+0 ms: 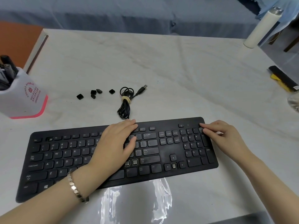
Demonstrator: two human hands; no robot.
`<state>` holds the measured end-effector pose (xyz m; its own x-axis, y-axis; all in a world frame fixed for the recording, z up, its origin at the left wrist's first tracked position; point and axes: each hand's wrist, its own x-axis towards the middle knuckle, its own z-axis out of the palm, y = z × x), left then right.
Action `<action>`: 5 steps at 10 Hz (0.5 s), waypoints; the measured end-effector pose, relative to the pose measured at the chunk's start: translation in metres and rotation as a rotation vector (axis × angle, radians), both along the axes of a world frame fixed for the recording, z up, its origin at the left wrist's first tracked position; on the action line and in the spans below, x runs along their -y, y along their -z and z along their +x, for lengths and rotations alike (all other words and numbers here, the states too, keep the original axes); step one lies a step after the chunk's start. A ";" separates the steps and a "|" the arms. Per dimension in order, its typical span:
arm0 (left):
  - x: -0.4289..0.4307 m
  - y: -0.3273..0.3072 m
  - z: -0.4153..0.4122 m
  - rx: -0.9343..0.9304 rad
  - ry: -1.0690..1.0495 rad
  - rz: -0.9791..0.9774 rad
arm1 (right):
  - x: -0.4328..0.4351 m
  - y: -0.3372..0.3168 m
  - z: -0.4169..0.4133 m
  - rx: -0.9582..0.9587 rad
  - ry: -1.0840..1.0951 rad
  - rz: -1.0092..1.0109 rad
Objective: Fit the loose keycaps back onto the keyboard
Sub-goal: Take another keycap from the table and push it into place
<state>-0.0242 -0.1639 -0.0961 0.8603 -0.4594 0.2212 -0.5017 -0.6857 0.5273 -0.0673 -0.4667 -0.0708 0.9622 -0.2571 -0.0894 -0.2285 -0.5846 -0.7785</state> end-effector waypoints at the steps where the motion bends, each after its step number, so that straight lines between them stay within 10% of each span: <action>1: 0.000 0.002 0.000 0.003 -0.006 -0.002 | -0.004 -0.001 0.001 -0.007 0.107 0.190; 5: 0.001 0.001 -0.001 0.012 -0.010 -0.010 | -0.004 -0.003 -0.001 -0.099 0.186 0.410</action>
<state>-0.0250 -0.1645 -0.0967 0.8618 -0.4488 0.2362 -0.5016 -0.6851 0.5283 -0.0686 -0.4624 -0.0678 0.8847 -0.3490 -0.3091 -0.3855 -0.1749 -0.9060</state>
